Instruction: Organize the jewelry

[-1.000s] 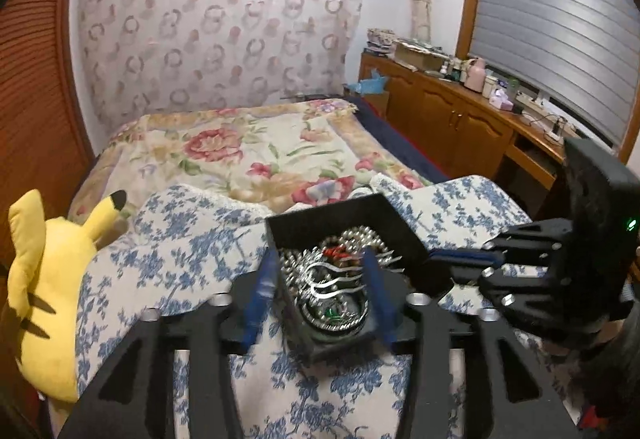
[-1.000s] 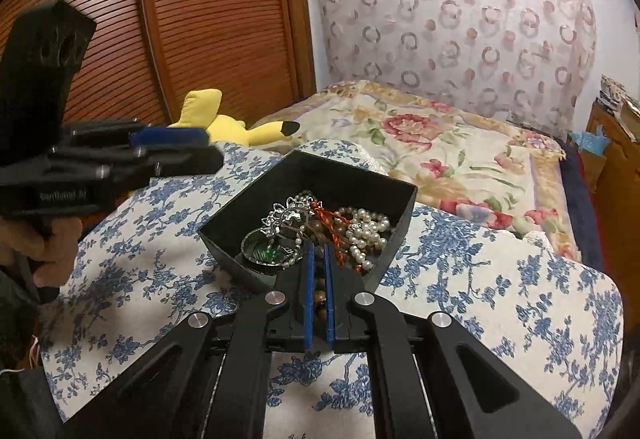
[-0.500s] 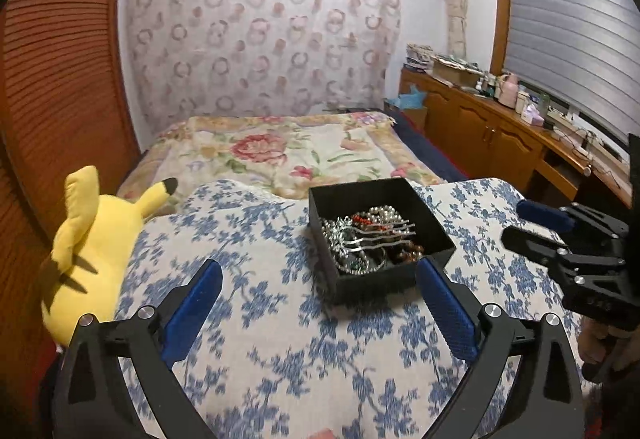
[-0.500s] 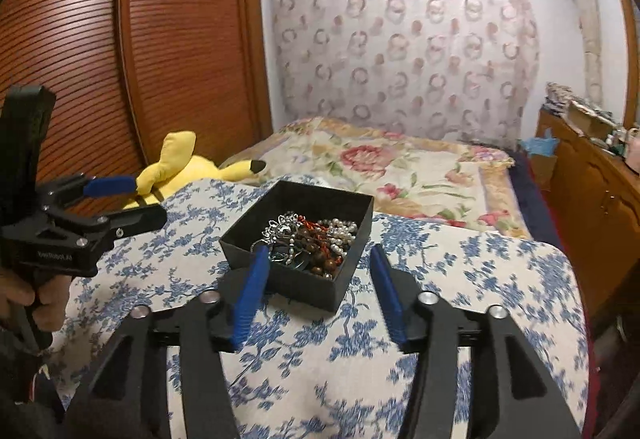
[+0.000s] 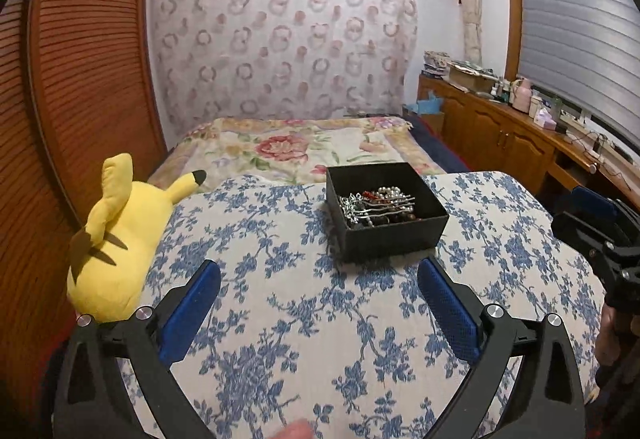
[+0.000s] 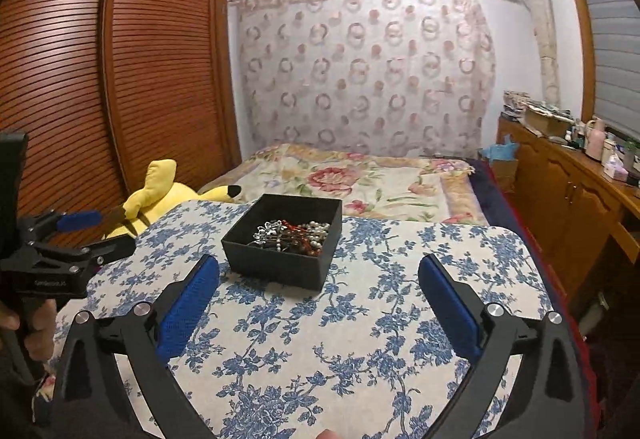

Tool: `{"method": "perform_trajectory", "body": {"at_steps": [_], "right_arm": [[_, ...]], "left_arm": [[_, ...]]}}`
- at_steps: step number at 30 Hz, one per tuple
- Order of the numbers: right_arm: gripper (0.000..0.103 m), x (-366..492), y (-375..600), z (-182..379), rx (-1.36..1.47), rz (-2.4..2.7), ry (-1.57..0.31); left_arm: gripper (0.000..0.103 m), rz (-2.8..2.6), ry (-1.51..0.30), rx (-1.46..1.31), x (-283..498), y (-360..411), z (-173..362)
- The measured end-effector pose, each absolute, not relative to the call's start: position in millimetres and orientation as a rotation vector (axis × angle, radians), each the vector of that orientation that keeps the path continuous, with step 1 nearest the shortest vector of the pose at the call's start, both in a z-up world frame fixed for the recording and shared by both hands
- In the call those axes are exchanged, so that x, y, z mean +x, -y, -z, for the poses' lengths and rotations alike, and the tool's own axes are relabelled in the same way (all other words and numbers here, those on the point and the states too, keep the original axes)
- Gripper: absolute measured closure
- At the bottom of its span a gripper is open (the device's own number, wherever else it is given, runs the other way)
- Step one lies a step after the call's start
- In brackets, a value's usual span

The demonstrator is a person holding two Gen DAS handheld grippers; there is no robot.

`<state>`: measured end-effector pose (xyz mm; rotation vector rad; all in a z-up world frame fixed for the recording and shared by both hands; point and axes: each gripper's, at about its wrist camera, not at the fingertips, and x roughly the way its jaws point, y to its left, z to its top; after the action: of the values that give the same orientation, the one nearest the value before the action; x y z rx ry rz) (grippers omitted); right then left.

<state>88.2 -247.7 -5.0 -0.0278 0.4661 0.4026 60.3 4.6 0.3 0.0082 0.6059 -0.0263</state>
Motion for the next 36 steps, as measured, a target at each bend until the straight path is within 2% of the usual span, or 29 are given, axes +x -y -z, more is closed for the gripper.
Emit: {"method": "perform_trajectory", "body": {"at_steps": [36], "right_arm": [[0.003, 84.0, 258.6, 7.1, -0.002, -0.350, -0.468]], "left_arm": [[0.008, 0.024, -0.574, 0.016, 43.6, -1.3, -4.3]]}}
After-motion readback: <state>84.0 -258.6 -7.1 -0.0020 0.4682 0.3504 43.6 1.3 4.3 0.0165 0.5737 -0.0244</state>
